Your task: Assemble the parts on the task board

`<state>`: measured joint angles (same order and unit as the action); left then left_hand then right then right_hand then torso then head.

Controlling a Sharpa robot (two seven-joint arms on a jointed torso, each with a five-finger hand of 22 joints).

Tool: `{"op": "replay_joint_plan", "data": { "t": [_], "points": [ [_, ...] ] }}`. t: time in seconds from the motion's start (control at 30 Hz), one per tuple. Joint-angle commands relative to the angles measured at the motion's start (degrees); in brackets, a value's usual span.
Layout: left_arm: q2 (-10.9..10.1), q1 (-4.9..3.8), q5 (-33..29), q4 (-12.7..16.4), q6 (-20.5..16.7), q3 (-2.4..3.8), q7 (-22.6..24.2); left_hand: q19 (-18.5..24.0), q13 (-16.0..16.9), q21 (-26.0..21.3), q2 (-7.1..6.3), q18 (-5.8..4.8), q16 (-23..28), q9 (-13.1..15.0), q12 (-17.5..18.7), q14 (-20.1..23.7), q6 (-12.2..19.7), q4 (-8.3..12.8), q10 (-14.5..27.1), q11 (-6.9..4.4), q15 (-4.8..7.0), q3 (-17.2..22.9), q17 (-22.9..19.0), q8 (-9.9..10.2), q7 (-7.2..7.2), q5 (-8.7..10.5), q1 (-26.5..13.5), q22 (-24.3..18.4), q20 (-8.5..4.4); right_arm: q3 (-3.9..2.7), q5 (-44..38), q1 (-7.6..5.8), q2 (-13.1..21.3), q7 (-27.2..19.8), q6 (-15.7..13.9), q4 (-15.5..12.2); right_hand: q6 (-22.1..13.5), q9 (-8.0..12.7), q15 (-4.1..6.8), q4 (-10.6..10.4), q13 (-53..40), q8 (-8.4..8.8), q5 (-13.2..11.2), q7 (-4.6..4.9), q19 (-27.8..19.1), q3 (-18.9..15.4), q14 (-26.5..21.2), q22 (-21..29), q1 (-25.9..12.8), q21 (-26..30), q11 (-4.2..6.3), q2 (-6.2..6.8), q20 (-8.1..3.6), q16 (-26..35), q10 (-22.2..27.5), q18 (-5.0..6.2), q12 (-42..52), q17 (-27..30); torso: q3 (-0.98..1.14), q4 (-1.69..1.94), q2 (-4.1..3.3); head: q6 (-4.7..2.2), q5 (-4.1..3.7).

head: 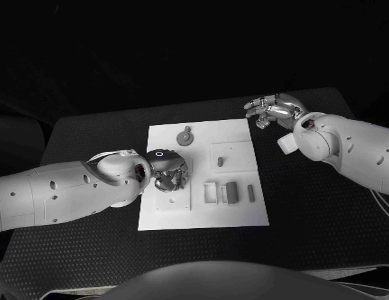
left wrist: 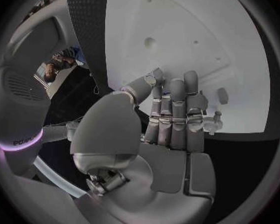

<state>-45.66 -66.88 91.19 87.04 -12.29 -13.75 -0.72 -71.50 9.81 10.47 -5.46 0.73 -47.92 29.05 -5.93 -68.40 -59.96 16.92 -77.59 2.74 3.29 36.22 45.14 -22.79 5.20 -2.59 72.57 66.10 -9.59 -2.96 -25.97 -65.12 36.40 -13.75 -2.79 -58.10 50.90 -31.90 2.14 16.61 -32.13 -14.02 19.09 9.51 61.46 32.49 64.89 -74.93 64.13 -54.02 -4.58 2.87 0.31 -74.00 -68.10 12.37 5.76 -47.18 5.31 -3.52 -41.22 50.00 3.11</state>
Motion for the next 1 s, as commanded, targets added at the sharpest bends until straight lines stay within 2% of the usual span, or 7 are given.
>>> {"op": "replay_joint_plan", "data": {
  "t": [0.03, 0.4, 0.7, 0.8, 1.0],
  "points": [
    [0.2, 0.01, 0.4, 0.1, 1.0, 0.00, -0.2, 0.1, 7.2, 0.3, 0.47, 0.06, 0.2, 0.1, -0.5, -1.6, -0.3, -0.1, -1.4, -1.00, 1.05, 0.4, 0.1, 0.3, 0.12, -0.21, 0.1, 0.1, -0.24, -0.03, -0.4, -0.01, -0.1, -0.6, 1.0, -0.2, 0.1, 0.1, -0.32, 0.0, 0.1, -0.30, 0.1, 0.32, -0.1, -0.3, 0.1, -1.0, 0.2, -0.4, 0.06, -0.15, -0.40, -0.4, 0.2, 2.63, -0.2, 0.1, 0.03, 0.01, 0.00, 0.00, -0.03],
    [0.7, 0.00, 0.6, 0.1, 3.2, 0.00, -1.5, 0.1, 7.3, 0.3, 0.46, 0.02, 0.3, 0.1, -0.4, -1.6, -0.2, -0.1, -1.3, -0.96, 1.02, 0.4, 0.1, 0.4, 0.19, -0.21, -0.1, 0.1, -0.21, -0.03, -0.5, -0.01, 0.0, -0.6, 1.0, -0.5, 0.1, 0.1, -0.32, 0.0, 0.1, -0.31, 0.1, 0.32, -0.1, -0.3, 0.1, -1.0, 0.2, -0.4, 0.05, -0.13, -0.39, -0.4, 0.2, 2.63, -0.2, 0.1, 0.04, -0.02, 0.01, 0.00, -0.10],
    [1.0, 0.00, 0.6, 0.0, 3.2, 0.01, -1.0, 0.2, 7.4, 0.3, 0.43, 0.01, 0.4, 0.1, -0.3, -1.5, -0.1, -0.1, -1.3, -0.93, 0.99, 0.4, 0.2, 0.5, 0.27, -0.21, -0.3, 0.1, -0.19, -0.03, -0.5, -0.01, 0.0, -0.6, 1.0, -0.5, 0.1, 0.1, -0.32, 0.0, 0.1, -0.32, 0.1, 0.32, -0.1, -0.3, 0.1, -1.0, 0.2, -0.4, 0.05, -0.12, -0.38, -0.4, 0.2, 2.63, -0.2, 0.1, 0.06, -0.03, 0.02, 0.00, -0.21],
    [1.2, 0.00, -0.2, -0.1, 2.1, 0.01, -0.3, 0.1, 7.5, 0.3, 0.40, 0.02, 0.4, 0.0, -0.3, -1.6, 0.0, -0.1, -1.3, -0.94, 0.99, 0.3, 0.2, 0.6, 0.34, -0.20, -0.4, 0.1, -0.20, -0.03, -0.5, -0.01, 0.0, -0.6, 1.1, -0.4, 0.1, 0.1, -0.33, 0.0, 0.1, -0.32, 0.1, 0.32, -0.1, -0.3, 0.1, -1.0, 0.2, -0.4, 0.05, -0.11, -0.38, -0.4, 0.2, 2.63, -0.2, 0.1, 0.06, 0.00, 0.01, 0.00, -0.18],
    [1.4, 0.01, -0.8, -0.3, 1.1, 0.01, 0.0, -0.2, 7.9, 0.4, 0.04, 0.08, 0.4, -0.2, -0.3, -1.9, 1.8, -0.1, -1.5, -1.05, 1.10, 0.3, 0.5, 1.7, 1.16, -0.20, -0.9, 0.2, -0.26, -0.03, -0.5, -0.01, 0.0, -0.6, 0.9, -0.5, 0.1, 0.1, -0.33, 0.0, 0.1, -0.31, 0.1, 0.33, -0.1, -0.3, 0.1, -1.0, 0.2, -0.4, 0.05, -0.09, -0.38, -0.4, 0.2, 2.63, -0.2, 0.1, 0.06, -0.05, 0.00, 0.00, -0.22]
  ]
}}
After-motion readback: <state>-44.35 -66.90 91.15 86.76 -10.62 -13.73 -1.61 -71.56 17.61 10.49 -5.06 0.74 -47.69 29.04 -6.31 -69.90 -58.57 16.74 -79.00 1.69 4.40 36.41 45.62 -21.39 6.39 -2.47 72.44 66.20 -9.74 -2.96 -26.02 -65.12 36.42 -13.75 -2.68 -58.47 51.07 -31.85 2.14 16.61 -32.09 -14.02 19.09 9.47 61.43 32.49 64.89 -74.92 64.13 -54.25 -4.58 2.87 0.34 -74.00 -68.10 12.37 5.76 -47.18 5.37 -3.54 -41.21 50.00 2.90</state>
